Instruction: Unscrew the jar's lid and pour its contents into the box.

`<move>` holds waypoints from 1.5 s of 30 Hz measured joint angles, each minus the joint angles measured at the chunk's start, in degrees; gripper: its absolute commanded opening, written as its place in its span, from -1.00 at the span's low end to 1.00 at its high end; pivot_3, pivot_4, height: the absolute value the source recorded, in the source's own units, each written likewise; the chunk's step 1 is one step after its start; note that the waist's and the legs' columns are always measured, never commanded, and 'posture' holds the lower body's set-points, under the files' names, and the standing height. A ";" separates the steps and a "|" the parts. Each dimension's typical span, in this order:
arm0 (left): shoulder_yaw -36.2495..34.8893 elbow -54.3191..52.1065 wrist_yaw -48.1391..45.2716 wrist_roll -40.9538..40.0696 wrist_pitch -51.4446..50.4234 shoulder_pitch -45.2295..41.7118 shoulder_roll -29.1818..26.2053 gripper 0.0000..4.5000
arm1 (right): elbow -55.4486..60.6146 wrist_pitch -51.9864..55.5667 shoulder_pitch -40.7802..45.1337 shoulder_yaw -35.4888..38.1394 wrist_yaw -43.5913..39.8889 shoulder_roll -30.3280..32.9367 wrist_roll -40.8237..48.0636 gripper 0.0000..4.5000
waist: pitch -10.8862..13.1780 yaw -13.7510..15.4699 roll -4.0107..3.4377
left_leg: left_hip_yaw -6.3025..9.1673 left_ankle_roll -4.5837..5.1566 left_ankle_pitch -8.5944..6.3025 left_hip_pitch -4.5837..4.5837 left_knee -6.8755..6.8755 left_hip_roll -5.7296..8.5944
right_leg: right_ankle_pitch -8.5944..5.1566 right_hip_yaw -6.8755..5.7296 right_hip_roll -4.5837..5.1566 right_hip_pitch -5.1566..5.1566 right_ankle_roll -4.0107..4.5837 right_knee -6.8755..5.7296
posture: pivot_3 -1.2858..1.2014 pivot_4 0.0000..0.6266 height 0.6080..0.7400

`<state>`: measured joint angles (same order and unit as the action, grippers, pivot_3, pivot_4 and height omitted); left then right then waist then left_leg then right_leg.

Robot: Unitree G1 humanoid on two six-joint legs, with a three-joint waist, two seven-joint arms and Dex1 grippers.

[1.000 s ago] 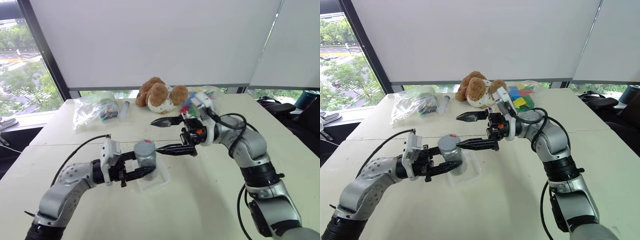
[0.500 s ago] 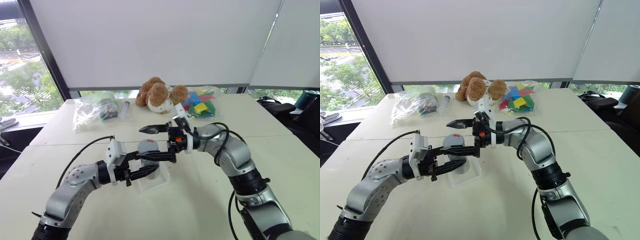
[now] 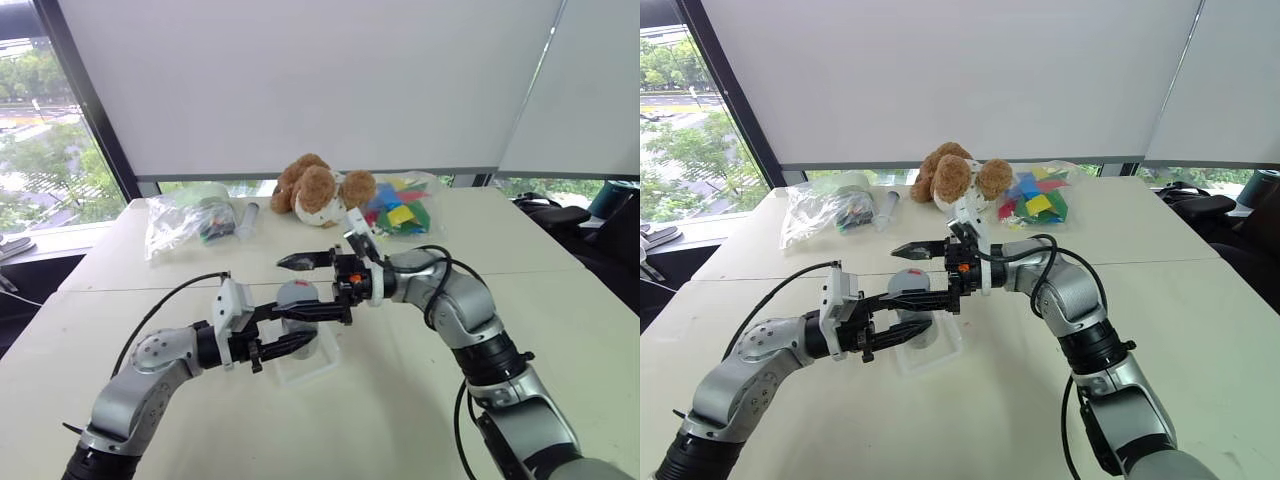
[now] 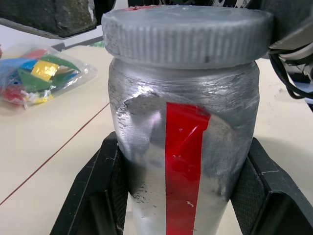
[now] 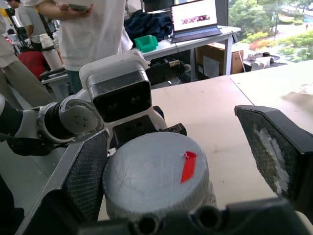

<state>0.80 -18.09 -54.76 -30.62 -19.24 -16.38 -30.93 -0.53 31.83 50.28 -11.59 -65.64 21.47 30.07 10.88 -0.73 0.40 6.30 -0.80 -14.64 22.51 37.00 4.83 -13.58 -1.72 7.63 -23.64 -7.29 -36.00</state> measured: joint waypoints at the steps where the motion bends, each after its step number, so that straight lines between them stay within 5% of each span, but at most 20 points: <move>1: -0.09 0.00 0.01 0.00 0.00 0.00 -0.06 -0.08 | -0.20 0.05 0.00 0.27 -0.38 0.30 0.18 1.00 | 0.00 0.00 0.00 | 0.00 0.00 0.00 0.00 0.00 0.00 | 0.00 0.00 0.00 0.00 0.00 0.00 | 0.03 -0.52 1.00; 21: -0.07 -0.09 -1.44 -0.02 0.88 0.16 -0.40 -0.08 | -0.03 4.40 -1.48 6.39 -4.66 4.50 6.41 1.00 | 0.00 0.04 0.00 | 0.00 0.00 0.00 0.00 -0.01 -0.01 | 0.00 0.00 0.01 0.01 0.00 0.03 | 0.03 -0.52 1.00; 45: 0.05 0.02 -0.88 0.03 0.98 -0.09 -0.30 -0.08 | 0.29 3.46 1.33 -1.15 0.46 -0.98 0.32 1.00 | 0.00 -0.04 0.00 | 0.01 -0.01 0.00 0.01 -0.02 0.01 | 0.00 0.01 0.00 -0.02 0.00 0.00 | 0.03 -0.52 1.00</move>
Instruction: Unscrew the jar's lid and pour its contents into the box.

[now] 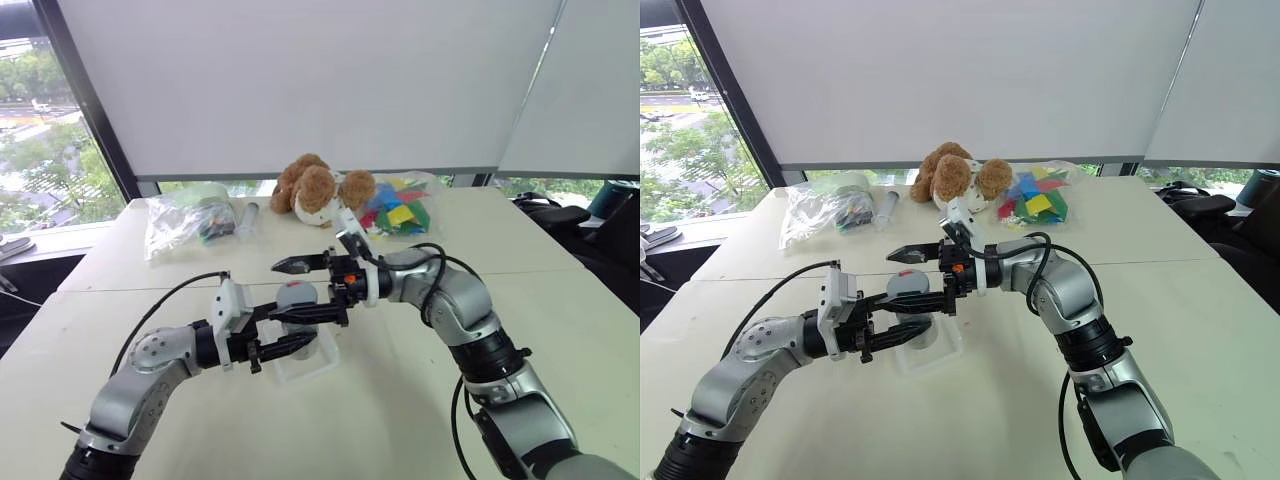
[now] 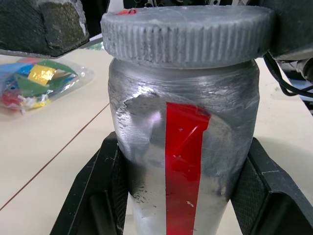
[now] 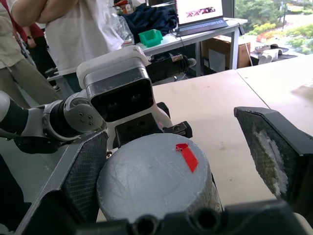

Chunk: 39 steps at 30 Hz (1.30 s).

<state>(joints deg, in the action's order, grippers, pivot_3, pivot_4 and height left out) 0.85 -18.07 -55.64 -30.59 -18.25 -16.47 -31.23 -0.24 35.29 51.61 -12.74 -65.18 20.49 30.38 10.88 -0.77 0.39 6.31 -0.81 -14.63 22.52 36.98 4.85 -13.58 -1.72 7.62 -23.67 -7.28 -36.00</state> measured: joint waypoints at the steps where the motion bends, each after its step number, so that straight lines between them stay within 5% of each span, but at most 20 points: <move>1: 0.00 0.00 0.00 0.01 0.00 0.00 0.00 -0.08 | -0.03 0.01 0.00 0.01 -0.17 0.24 0.07 1.00 | 0.00 0.00 0.00 | 0.00 0.00 0.00 0.00 0.00 0.00 | 0.00 0.00 0.00 0.00 0.00 0.00 | 0.03 -0.52 1.00; 39: 0.03 0.17 -0.43 0.12 0.01 0.14 -0.12 -0.08 | -1.01 -0.88 -1.62 3.69 -6.80 4.98 2.34 1.00 | 0.00 0.03 0.00 | -0.01 0.00 0.00 0.00 0.00 0.00 | 0.00 0.00 0.01 0.00 0.00 0.01 | 0.03 -0.52 1.00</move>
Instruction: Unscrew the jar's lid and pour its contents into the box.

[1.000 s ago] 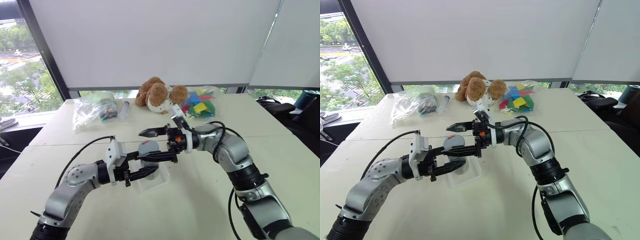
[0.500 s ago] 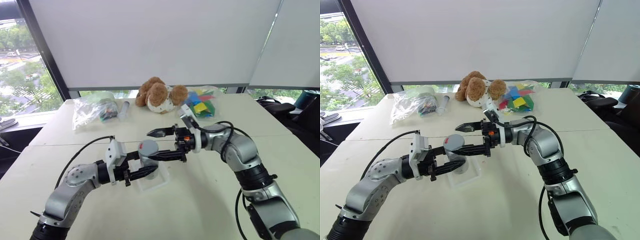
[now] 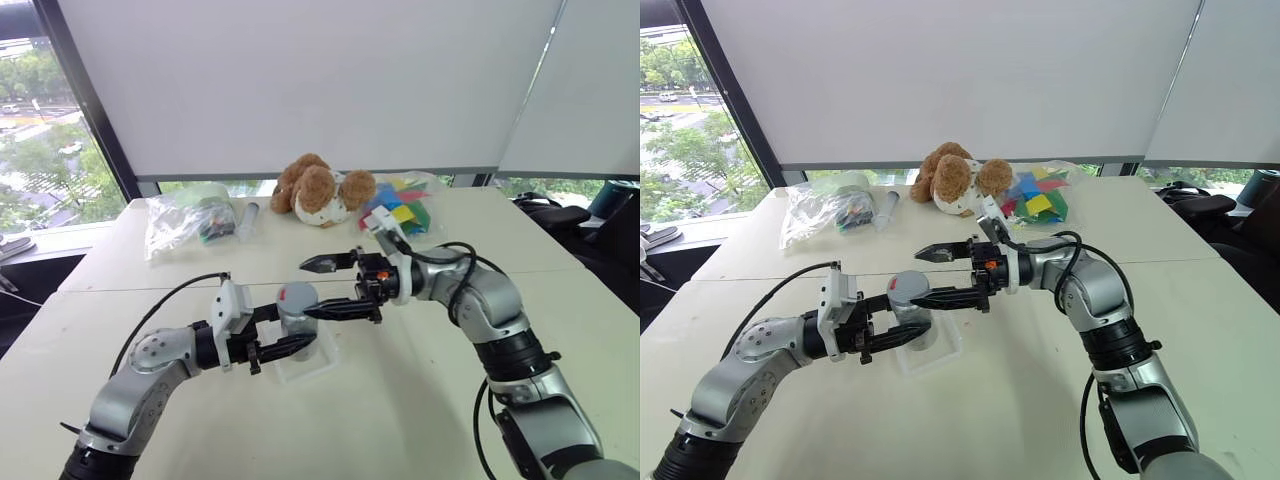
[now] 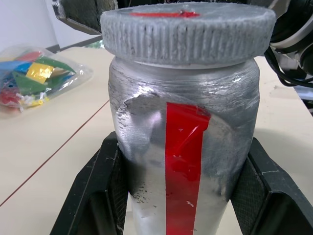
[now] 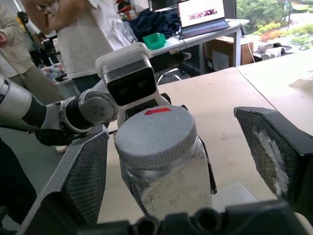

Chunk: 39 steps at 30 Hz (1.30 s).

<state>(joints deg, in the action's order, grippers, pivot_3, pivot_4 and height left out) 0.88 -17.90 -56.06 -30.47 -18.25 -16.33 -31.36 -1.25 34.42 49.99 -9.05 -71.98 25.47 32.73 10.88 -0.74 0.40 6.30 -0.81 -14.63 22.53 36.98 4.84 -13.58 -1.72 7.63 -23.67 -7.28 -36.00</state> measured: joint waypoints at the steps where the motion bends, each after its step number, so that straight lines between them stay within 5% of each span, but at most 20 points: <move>1: 0.01 0.00 -0.01 0.00 0.00 0.00 0.00 -0.08 | 0.02 -0.32 0.06 -0.34 -0.05 -0.29 -0.19 1.00 | 0.00 0.00 0.00 | 0.00 0.00 0.00 0.00 0.00 0.00 | 0.00 0.00 0.00 0.00 0.00 0.00 | 0.03 -0.52 1.00; 9: 0.08 0.00 0.04 0.00 -0.01 -0.01 0.04 -0.08 | 0.02 -2.47 0.39 -3.15 -0.52 -2.46 -2.31 1.00 | 0.00 0.03 0.00 | 0.00 0.00 0.00 0.00 0.00 0.00 | 0.00 0.00 0.00 0.00 0.00 0.00 | 0.03 -0.52 1.00; 15: 0.07 -0.15 0.33 0.01 0.00 0.00 0.05 -0.08 | 0.01 -2.61 1.39 -3.49 -0.65 -3.23 -2.44 0.02 | 0.00 0.00 0.00 | 0.01 0.00 0.00 0.00 0.00 0.00 | 0.00 0.00 0.00 0.00 0.00 0.00 | 0.03 -0.52 1.00; 23: -0.02 -0.99 0.36 -0.74 0.49 -0.08 0.08 -0.08 | 0.02 4.48 1.19 -0.34 0.75 -4.49 3.33 0.02 | 0.00 0.04 0.00 | 0.02 0.00 0.00 0.00 0.00 0.00 | 0.00 0.00 0.00 0.00 0.00 0.00 | 0.03 -0.52 1.00; 30: -0.15 -0.26 -0.22 -0.59 0.58 0.12 -0.26 -0.08 | 1.04 15.53 0.11 14.36 7.26 -3.55 19.24 0.02 | 0.00 0.25 0.00 | 0.04 0.00 0.00 0.00 -0.01 0.00 | 0.00 0.00 0.01 0.03 0.01 0.04 | 0.03 -0.52 1.00; 34: -2.32 -0.03 -0.12 -1.06 1.08 0.14 -0.72 -0.08 | 0.34 7.65 -7.36 16.93 8.80 1.32 13.51 0.02 | 0.00 0.26 0.00 | 0.00 0.00 -0.01 0.05 -0.02 0.03 | 0.00 0.00 0.02 0.04 0.00 0.12 | 0.03 -0.52 1.00; 39: -5.84 1.14 -0.19 -2.34 0.99 1.06 -2.48 -0.08 | -12.96 -16.33 -17.58 20.11 7.28 8.58 -0.68 0.02 | 0.01 0.17 0.01 | -0.05 0.01 0.00 0.04 -0.01 0.05 | -0.01 0.00 0.02 0.06 -0.02 0.12 | 0.03 -0.52 1.00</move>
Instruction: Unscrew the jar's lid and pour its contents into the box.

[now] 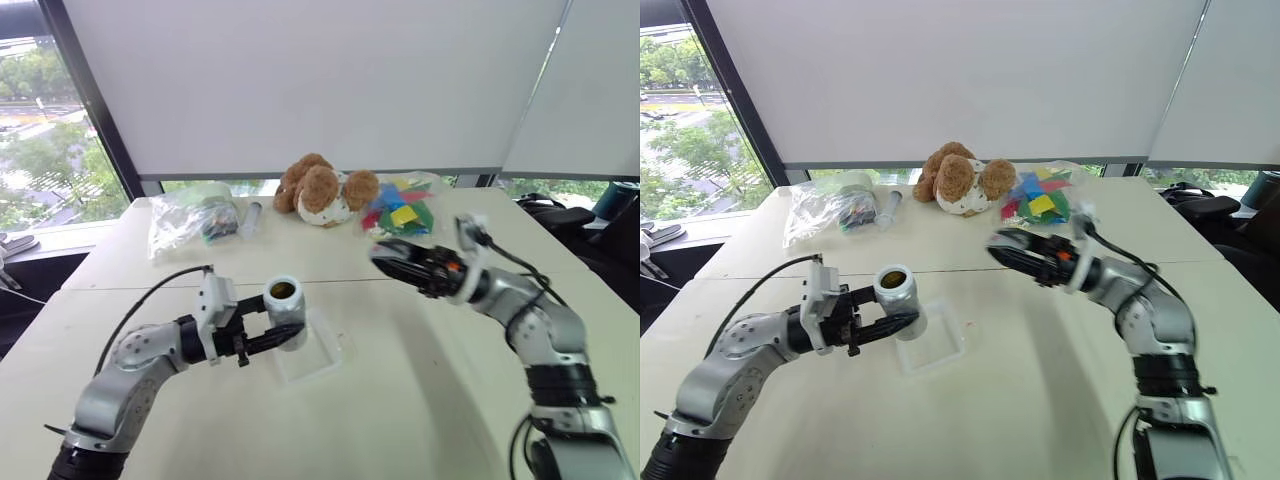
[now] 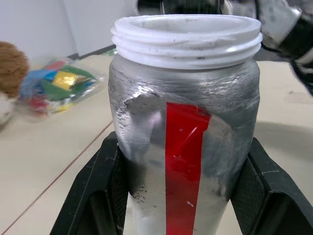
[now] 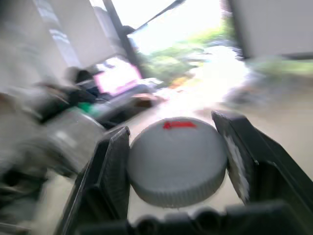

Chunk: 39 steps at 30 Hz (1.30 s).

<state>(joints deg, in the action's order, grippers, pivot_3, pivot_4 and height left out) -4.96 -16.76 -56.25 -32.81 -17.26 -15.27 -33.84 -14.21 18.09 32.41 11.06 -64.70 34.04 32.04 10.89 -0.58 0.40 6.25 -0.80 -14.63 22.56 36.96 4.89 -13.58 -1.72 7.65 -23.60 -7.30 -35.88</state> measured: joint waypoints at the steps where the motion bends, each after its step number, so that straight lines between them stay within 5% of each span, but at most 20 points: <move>1: -0.55 0.29 0.00 -0.30 -0.06 0.05 -0.05 -0.08 | -3.53 -4.67 -1.33 0.56 -0.64 0.34 -1.82 0.02 | 0.00 -0.01 0.00 | 0.00 0.00 0.00 -0.01 0.00 0.00 | 0.00 0.00 0.00 0.01 0.00 -0.01 | 0.03 -0.52 1.00; 11: -1.10 0.95 -0.02 -1.66 -1.72 -0.25 -0.55 -0.08 | -34.58 -30.34 -4.28 3.77 0.16 0.31 -10.44 0.02 | 0.02 -0.40 -0.04 | -0.09 -0.01 0.02 -0.17 0.03 -0.10 | 0.00 0.11 -0.07 0.14 0.02 -0.03 | 0.03 -0.52 1.00; 15: -1.14 0.95 0.01 -2.48 -2.64 -0.95 -1.01 -0.08 | -36.75 -29.67 -4.27 5.11 0.51 -0.61 -9.96 0.87 | 0.02 -0.25 -0.04 | -0.07 -0.01 0.02 -0.17 0.03 -0.09 | 0.00 0.11 -0.06 0.14 0.02 -0.02 | 0.03 -0.52 1.00; 18: -1.40 0.96 0.00 -2.88 -3.55 -1.03 -1.38 -0.08 | -36.13 -29.27 -4.69 5.72 -0.01 -0.23 -9.57 0.97 | 0.02 -0.19 -0.04 | -0.06 -0.01 0.02 -0.17 0.03 -0.09 | 0.00 0.11 -0.06 0.15 0.02 -0.01 | 0.03 -0.52 1.00; 24: -4.17 3.08 -0.38 -3.92 -4.73 -1.43 -4.18 -0.08 | -21.55 -23.83 -9.24 6.74 -2.45 3.58 -6.43 0.97 | 0.06 -0.17 -0.10 | -0.03 -0.01 0.01 -0.16 0.03 -0.10 | 0.00 0.11 -0.06 0.14 0.02 -0.02 | 0.03 -0.52 1.00; 29: -6.23 9.04 -1.20 0.25 -0.80 -2.56 -8.40 -0.08 | 3.13 -14.24 -15.58 5.67 -4.15 5.53 -0.67 0.97 | 0.07 -0.17 -0.13 | -0.03 -0.02 0.00 -0.14 0.00 -0.21 | -0.01 0.10 -0.13 0.10 0.03 -0.02 | 0.03 -0.52 1.00; 34: -5.45 13.07 -0.29 8.61 5.47 -2.27 -10.75 -0.08 | 22.44 -8.13 -18.96 -1.45 -2.91 3.84 1.83 0.97 | 0.07 0.16 -0.12 | -0.03 -0.03 0.00 -0.09 0.01 -0.19 | -0.01 0.10 -0.08 0.11 0.03 0.13 | 0.03 -0.52 1.00; 39: -2.08 13.84 4.00 18.21 13.17 -0.65 -9.64 -0.08 | 26.81 -7.73 -19.41 -4.26 -0.28 1.32 1.73 0.97 | 0.08 0.91 -0.12 | -0.04 -0.02 -0.01 0.00 -0.01 -0.16 | 0.02 0.10 -0.08 0.15 0.06 0.45 | 0.03 -0.52 1.00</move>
<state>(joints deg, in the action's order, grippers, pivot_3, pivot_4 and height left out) -7.04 -2.92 -52.26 -14.60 -4.10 -15.92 -43.48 12.60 10.36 13.00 6.79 -64.97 35.37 33.77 10.97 0.33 0.28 6.21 -0.82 -14.64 22.56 36.96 4.73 -13.57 -1.62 7.57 -23.45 -7.24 -35.43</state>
